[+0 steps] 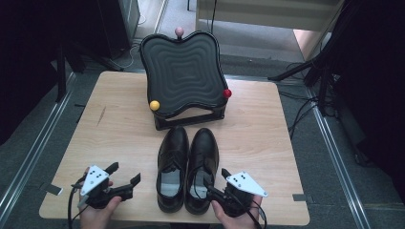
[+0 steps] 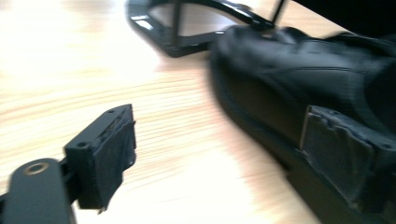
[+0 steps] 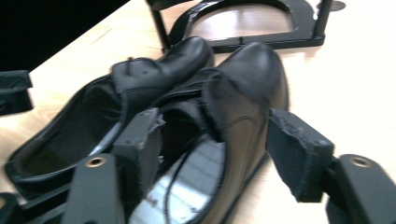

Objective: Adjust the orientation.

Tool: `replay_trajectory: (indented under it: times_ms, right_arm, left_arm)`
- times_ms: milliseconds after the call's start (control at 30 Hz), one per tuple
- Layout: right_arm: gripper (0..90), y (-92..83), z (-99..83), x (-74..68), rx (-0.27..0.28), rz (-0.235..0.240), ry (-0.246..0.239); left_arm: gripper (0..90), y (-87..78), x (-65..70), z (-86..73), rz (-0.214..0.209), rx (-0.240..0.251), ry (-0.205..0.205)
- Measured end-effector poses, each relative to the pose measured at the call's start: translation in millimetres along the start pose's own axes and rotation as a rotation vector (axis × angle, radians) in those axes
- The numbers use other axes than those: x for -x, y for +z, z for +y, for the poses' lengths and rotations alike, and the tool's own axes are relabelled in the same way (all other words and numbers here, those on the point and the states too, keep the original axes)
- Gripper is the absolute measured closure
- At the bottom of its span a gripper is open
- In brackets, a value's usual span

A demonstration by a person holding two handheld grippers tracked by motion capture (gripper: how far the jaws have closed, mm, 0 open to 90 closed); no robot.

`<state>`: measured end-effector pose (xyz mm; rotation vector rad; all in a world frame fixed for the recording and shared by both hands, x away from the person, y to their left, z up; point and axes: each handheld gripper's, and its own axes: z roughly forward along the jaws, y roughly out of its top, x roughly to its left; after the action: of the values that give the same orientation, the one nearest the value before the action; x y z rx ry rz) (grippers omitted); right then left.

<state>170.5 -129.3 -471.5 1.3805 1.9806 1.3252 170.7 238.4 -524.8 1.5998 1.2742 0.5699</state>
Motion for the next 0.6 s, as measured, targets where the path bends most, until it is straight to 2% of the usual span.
replay_trajectory:
  times_ms: [33, 67, 100, 133, 167, 233, 267, 300, 400, 467, 533, 600]
  right_arm:
    - [39.3, 0.5, -0.1, -4.3, -0.008, 0.013, 0.0]
    - [42.9, 2.7, -0.7, -13.5, -0.028, 0.031, -0.01]
    - [44.3, 4.2, -1.1, -18.2, -0.038, 0.033, -0.021]
    - [44.3, 4.2, -1.1, -18.2, -0.038, 0.033, -0.021]
    - [46.0, 6.7, -1.9, -23.6, -0.044, 0.019, -0.03]
    - [47.8, 10.5, -2.7, -29.4, -0.064, 0.002, -0.011]
    - [48.9, 15.3, -3.1, -33.7, -0.083, -0.001, 0.002]
    - [49.0, 17.3, -3.0, -36.3, -0.092, -0.004, 0.004]
    - [47.0, 23.3, -2.4, -43.2, -0.111, -0.02, 0.0]
    - [44.5, 28.8, -2.4, -48.4, -0.135, -0.028, -0.005]
    - [43.3, 32.0, -2.5, -51.1, -0.148, -0.028, -0.006]
    - [43.0, 38.3, -0.9, -56.8, -0.155, -0.088, -0.022]
  left_arm:
    - [10.5, 0.3, -7.1, -0.7, 0.016, -0.002, -0.013]
    - [10.6, 1.4, -19.0, -1.7, 0.064, -0.003, -0.016]
    - [10.7, 1.7, -26.1, -2.5, 0.094, -0.01, -0.017]
    - [10.9, 1.7, -26.1, -2.5, 0.094, -0.01, -0.017]
    - [10.9, 1.8, -31.5, -3.5, 0.112, -0.012, -0.022]
    - [11.2, 1.3, -40.4, -5.0, 0.146, -0.024, -0.023]
    - [13.8, -0.2, -49.5, -6.6, 0.186, -0.034, -0.024]
    - [14.0, -1.2, -53.8, -7.3, 0.202, -0.038, -0.023]
    - [14.3, -3.0, -65.0, -9.6, 0.227, -0.045, -0.055]
    - [14.3, -4.3, -69.8, -9.9, 0.223, -0.037, -0.086]
    - [14.4, -4.6, -70.8, -9.5, 0.226, -0.036, -0.09]
    - [14.5, -3.6, -70.7, -9.4, 0.242, -0.031, -0.075]
